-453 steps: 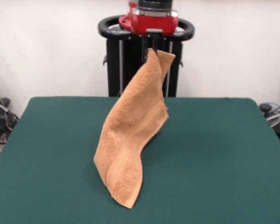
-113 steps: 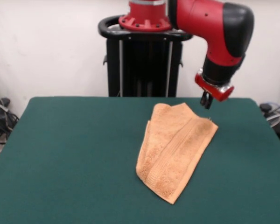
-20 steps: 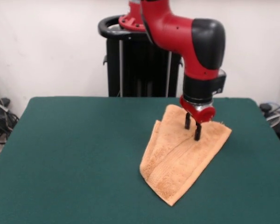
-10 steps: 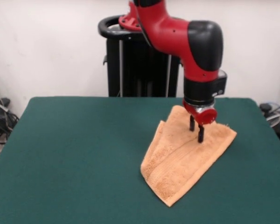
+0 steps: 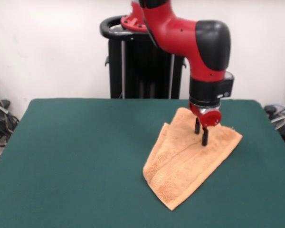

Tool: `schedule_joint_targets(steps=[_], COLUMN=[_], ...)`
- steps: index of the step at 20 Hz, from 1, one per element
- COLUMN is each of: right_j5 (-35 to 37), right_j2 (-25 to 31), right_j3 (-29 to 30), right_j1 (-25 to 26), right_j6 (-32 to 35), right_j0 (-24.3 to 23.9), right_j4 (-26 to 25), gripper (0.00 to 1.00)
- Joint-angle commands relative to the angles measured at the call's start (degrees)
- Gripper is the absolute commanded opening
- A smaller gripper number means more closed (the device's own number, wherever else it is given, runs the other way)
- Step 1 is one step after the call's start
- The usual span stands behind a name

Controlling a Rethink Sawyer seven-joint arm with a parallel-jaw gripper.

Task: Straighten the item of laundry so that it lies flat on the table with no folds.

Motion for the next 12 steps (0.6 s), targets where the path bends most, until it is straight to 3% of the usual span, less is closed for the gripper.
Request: schedule_joint_targets(steps=[1, 3, 4, 5, 7, 9, 12], right_j5=[4.94, 13.54, 20.34, 27.57, 40.24, 41.61, 41.84], right_j2=[5.12, -3.66, -13.01, -21.93, -38.41, -42.82, -40.43], right_j3=[-4.53, -5.19, -7.30, -10.01, -17.42, -21.26, -22.61], right_j1=[2.86, -0.45, -1.11, -0.66, 2.11, 1.95, -0.86], right_j6=[14.04, 5.96, -0.35, -3.67, -10.28, -15.84, -13.35], right_j0=[5.81, 12.46, 19.27, 24.55, 31.38, 30.55, 26.26], right_j4=[4.35, 10.46, 13.62, 13.01, 4.63, -4.71, -14.03], gripper=[1.00, 1.00, 1.00, 1.00, 1.00, 1.00, 1.00])
